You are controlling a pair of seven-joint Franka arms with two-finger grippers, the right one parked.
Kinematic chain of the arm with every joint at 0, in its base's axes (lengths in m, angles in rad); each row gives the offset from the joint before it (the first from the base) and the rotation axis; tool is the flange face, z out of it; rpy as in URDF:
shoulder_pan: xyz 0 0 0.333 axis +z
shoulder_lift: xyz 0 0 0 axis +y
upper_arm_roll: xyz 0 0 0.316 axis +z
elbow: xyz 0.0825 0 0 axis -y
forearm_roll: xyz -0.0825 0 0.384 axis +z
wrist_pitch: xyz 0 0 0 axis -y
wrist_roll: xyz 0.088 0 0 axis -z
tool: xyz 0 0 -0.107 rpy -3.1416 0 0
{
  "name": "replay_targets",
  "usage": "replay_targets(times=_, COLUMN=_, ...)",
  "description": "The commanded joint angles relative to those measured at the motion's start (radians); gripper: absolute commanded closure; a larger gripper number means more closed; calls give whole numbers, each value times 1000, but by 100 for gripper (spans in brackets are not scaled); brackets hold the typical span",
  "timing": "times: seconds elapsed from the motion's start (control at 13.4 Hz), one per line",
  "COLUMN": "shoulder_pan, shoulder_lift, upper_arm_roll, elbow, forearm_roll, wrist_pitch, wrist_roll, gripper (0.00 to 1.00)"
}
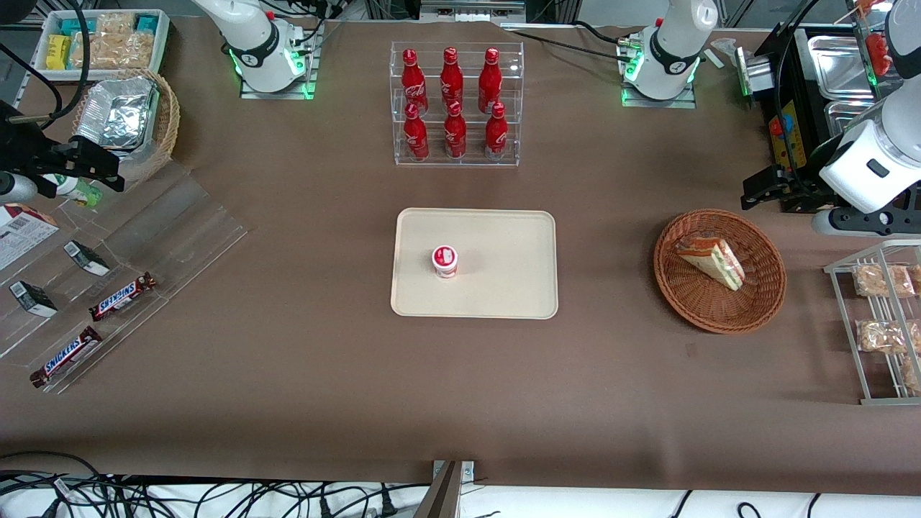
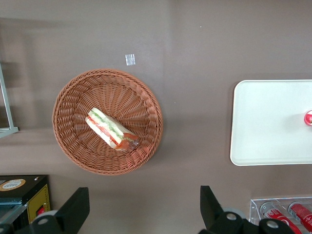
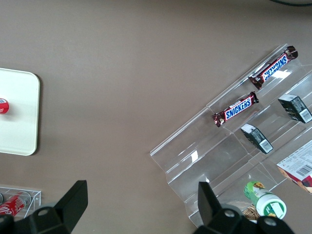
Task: Place sandwich from basket to tray
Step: 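Move the left gripper over the wrapped sandwich in the wicker basket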
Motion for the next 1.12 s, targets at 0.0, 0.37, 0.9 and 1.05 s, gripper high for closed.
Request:
replay_targets(times=0.0, shoulder_pan=0, shoulder_lift=-1, upper_arm_roll=8, elbow=-2, forearm_roll=1, wrist_pitch=14, wrist_roll=26, gripper=0)
replay_targets(times=0.37, shoulder_pan=31, shoulder_lift=48, upper_arm_roll=15, elbow=-16, forearm_roll=45, wrist_pitch=37, wrist_roll=25, gripper=0)
replay_targets(times=0.9, shoulder_pan=107, shoulder_lift=47, upper_arm_roll=17, elbow=-205, forearm_roll=65, wrist_pitch=205, wrist_roll=-93, gripper=0)
replay_targets(times=1.05, shoulder_pan=110, shoulder_lift=24, upper_arm_roll=15, elbow=-308, forearm_roll=99, wrist_pitch=292, wrist_roll=-186, gripper=0)
